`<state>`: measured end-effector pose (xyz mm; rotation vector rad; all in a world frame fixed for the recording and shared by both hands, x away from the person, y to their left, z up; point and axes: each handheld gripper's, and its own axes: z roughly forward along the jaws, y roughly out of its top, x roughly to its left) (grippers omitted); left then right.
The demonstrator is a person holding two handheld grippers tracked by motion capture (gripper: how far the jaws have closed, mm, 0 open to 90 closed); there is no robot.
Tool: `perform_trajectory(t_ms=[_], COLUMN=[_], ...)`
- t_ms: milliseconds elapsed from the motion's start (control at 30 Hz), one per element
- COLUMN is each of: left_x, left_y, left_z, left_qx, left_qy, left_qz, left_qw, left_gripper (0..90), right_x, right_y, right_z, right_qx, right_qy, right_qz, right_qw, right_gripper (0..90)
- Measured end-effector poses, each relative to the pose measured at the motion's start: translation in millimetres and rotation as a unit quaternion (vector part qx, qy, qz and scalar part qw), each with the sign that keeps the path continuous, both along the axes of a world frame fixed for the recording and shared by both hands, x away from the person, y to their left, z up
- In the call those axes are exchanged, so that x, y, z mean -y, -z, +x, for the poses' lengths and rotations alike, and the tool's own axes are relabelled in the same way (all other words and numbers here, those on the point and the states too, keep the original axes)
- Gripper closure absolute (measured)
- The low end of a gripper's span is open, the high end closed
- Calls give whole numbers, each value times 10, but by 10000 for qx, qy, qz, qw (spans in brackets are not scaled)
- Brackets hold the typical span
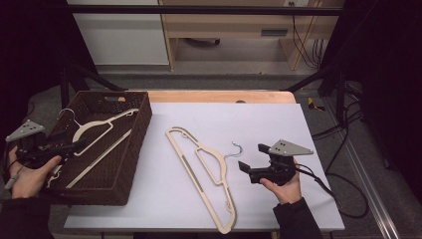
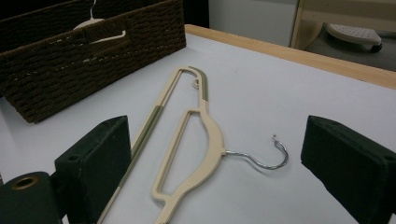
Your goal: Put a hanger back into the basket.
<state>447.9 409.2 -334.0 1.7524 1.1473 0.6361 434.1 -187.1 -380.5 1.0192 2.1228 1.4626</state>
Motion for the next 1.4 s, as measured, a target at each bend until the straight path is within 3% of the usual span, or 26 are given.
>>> perform_trajectory(t_ms=[100,133,333,433,500,600,833,933,1000,1233,1300,1400], left_x=[228,314,840,1019,1106,1217,1456,1660,1754,1971,2021,2051], left_y=[-40,-52,-53,-21,-2,21,113,205,266,446,527,590], left_z=[-79,-103,-224,-284,-330,-383,-438,-467,-471,-468,-427,-389], left_qx=[225,269,572,734,827,964,922,864,809,634,419,269], left_qy=[381,494,1077,1214,1162,1053,1145,1222,1301,1483,1553,1601], left_qz=[-394,-437,-383,-438,-502,-303,-200,22,-30,167,214,290], left_qw=[9982,9975,9918,9889,9885,9893,9889,9887,9882,9868,9867,9863], left_gripper=[117,103,66,60,59,51,56,56,59,74,78,77], right_x=[-14,-18,-35,-30,-22,-15,-54,-124,-167,-321,-368,-437], right_y=[17,20,36,38,38,42,87,163,210,403,471,573], right_z=[-2,-4,-42,-71,-91,-112,-123,-131,-134,-144,-129,-114], right_qx=[-46,-69,-108,-72,-51,-27,-101,-313,-421,-856,-961,-1166], right_qy=[-4,-25,16,6,39,74,91,61,1,-138,-170,-217], right_qz=[-41,-40,-17,-14,-18,-61,-137,-337,-445,-777,-887,-1092], right_qw=[10000,10000,9999,10000,10000,10000,9998,9989,9981,9932,9913,9869], right_gripper=[94,95,97,92,91,86,94,130,171,253,277,313])
